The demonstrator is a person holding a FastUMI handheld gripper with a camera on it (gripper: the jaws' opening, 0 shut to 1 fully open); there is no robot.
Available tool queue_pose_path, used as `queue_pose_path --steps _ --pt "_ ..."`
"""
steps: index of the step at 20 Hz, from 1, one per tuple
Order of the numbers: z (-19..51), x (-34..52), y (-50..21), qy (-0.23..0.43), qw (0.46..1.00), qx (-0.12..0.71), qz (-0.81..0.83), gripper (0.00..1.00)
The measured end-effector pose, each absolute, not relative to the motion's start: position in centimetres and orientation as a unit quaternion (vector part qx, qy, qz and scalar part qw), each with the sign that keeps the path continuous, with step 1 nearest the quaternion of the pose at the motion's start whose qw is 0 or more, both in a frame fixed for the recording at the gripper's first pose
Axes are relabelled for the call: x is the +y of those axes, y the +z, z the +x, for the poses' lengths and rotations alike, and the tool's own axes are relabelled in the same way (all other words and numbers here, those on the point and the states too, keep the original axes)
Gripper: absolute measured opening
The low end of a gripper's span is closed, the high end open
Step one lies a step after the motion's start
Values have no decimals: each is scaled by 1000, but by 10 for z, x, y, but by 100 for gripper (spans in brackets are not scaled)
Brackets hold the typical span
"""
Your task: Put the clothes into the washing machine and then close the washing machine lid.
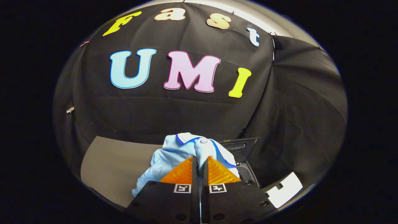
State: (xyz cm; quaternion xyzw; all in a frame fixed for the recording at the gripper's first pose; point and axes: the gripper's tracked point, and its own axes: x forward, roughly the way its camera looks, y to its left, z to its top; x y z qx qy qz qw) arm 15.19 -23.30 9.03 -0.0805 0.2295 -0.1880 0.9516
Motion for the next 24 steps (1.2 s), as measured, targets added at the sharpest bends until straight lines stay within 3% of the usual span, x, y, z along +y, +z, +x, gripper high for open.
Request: queue_pose_path --steps 13,24 --pt "144 -372 39 -134 952 257 -99 7" --pt "170 -445 -89 -153 920 345 -101 6"
